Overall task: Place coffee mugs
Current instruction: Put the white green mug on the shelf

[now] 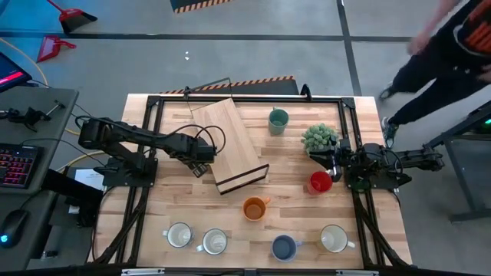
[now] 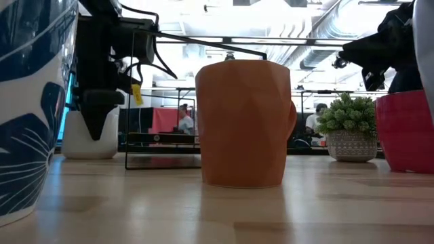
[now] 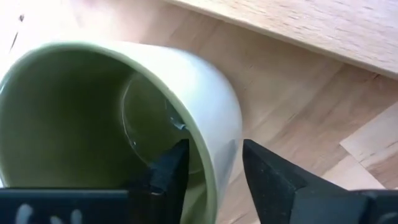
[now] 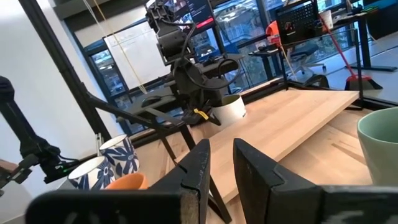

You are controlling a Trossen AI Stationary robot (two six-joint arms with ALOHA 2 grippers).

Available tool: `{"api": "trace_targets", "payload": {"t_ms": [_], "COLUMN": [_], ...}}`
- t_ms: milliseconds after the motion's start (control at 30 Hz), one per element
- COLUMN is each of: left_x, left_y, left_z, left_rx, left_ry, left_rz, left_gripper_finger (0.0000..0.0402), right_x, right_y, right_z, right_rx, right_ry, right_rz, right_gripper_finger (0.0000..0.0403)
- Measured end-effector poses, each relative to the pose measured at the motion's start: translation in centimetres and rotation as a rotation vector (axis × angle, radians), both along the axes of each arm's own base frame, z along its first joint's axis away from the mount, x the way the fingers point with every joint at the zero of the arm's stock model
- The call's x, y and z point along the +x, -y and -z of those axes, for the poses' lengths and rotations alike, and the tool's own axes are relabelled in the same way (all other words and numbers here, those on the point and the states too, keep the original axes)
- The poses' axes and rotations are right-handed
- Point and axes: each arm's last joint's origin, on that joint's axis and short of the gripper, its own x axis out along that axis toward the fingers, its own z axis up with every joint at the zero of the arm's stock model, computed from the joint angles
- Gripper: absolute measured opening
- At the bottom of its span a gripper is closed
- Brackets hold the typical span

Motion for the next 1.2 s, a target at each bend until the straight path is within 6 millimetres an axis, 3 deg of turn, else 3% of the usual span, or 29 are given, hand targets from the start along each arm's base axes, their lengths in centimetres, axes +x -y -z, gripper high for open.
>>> {"api": "trace_targets", "payload": {"t_ms": [233, 500, 633, 833, 1000, 1200], "left_x": [0.0, -0.2, -0.1, -0.1, 0.7, 2.9], "left_y": [0.1, 0.2, 0.3, -0.6, -3.0, -6.9], "left_z": [0.0, -0.2, -2.2, -7.7, -10.9, -11.8], "left_rx": [-0.019, -0.081, -0.111, -0.096, -0.083, -0.058], "left_ry": [-0.009, -0.011, 0.006, 0.099, 0.212, 0.254], "left_rz": [0.023, 0.025, 0.046, 0.002, -0.165, -0.271], "left_gripper_finger": [0.0017, 0.0008, 0.0007, 0.0007, 0.0007, 0.0007], "right_x": [0.0, 0.0, 0.0, 0.0, 0.0, 0.0], "right_y": [0.0, -0.1, -0.1, -0.1, -0.1, -0.1], "right_z": [0.0, 0.0, 0.0, 0.0, 0.0, 0.0], "right_rx": [0.042, 0.061, 0.061, 0.066, 0.106, 0.130], "right_ry": [0.004, 0.006, 0.006, 0.006, 0.010, 0.012], "right_rz": [-0.009, -0.029, -0.029, -0.029, -0.031, -0.033], "right_gripper_finger": [0.0058, 0.0058, 0.0058, 0.0058, 0.0058, 0.0058]}}
